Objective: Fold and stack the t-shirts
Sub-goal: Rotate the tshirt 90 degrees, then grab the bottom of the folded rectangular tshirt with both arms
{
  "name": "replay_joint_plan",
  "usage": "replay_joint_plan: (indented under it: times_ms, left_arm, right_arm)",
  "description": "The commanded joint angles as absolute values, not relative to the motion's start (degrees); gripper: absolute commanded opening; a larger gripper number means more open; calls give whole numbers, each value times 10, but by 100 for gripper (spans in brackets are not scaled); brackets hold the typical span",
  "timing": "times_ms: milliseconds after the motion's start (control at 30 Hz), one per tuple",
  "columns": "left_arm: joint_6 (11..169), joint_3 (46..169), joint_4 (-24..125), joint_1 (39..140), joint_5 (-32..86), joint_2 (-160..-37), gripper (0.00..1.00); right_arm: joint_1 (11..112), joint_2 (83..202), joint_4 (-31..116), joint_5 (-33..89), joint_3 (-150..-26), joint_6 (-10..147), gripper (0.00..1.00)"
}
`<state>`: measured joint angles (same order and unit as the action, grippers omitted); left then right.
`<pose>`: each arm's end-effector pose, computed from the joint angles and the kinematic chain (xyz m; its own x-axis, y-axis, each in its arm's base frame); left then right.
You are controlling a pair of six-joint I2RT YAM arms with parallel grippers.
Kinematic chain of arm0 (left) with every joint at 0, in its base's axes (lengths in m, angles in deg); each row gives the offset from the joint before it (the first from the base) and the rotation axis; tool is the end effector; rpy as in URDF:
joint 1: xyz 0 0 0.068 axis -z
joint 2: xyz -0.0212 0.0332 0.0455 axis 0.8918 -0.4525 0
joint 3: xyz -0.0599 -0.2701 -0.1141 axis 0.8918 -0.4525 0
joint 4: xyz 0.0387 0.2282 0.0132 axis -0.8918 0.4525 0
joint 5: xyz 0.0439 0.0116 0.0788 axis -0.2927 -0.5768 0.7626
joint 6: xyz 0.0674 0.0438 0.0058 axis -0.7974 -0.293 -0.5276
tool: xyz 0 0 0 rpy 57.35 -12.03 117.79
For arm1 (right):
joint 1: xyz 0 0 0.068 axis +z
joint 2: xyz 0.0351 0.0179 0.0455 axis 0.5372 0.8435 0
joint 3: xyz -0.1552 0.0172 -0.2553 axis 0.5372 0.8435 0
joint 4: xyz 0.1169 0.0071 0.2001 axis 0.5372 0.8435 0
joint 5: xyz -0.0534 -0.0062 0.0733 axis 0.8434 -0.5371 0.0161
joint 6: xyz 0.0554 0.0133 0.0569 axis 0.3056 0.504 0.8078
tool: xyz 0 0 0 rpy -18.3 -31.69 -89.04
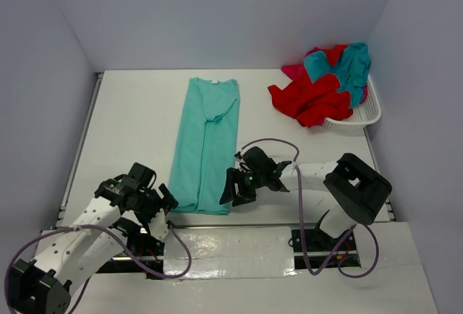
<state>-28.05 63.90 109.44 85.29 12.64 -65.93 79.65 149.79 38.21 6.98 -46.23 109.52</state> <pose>0.0570 -0.0523 0.1861 0.6889 0.6761 -0.2612 0.7131 -0.5676 0.4116 0.1589 0.2210 0.1611 -0.9842 -0.1061 -0.1414 -0.1759 0.6693 0.7218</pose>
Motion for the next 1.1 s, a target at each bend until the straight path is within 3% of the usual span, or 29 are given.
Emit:
replay_joint_plan:
  times_ms: [0, 233, 333, 400, 467, 533, 567, 667, 700, 800, 1067]
  left_arm:
    - [-490, 597, 1053, 853, 111, -666, 88]
    - [-452, 606, 981, 853, 114, -795, 80]
    - [-441, 613, 962, 854, 99, -823, 67]
    - [-444, 613, 958, 855, 96, -829, 52]
    - [-452, 616, 970, 856, 92, -833, 46]
    - [-439, 636, 1000, 862, 59, -829, 48]
    - [-412, 646, 1012, 866, 48, -830, 41]
    - [-370, 666, 1036, 879, 31, -837, 5]
    - [-367, 666, 1037, 880, 31, -835, 0]
    - [-325, 670, 1017, 880, 26, -812, 0]
    - [-65, 798, 994, 880, 36, -852, 0]
  right_arm:
    - [807, 1496, 467, 130, -437, 1068, 69]
    - [821, 1513, 476, 132, -447, 1087, 65]
    - [825, 1526, 476, 125, -461, 1096, 62]
    - [830, 1540, 479, 124, -472, 1097, 56]
    - [831, 1548, 471, 114, -474, 1100, 52]
    - [833, 1550, 456, 97, -473, 1100, 45]
    - [834, 1550, 456, 96, -474, 1100, 41]
    - [832, 1552, 449, 94, -473, 1105, 25]
    - [833, 1553, 445, 91, -473, 1107, 17]
    - [832, 1549, 441, 89, -472, 1113, 0]
    - [792, 1462, 536, 96, -524, 1076, 0]
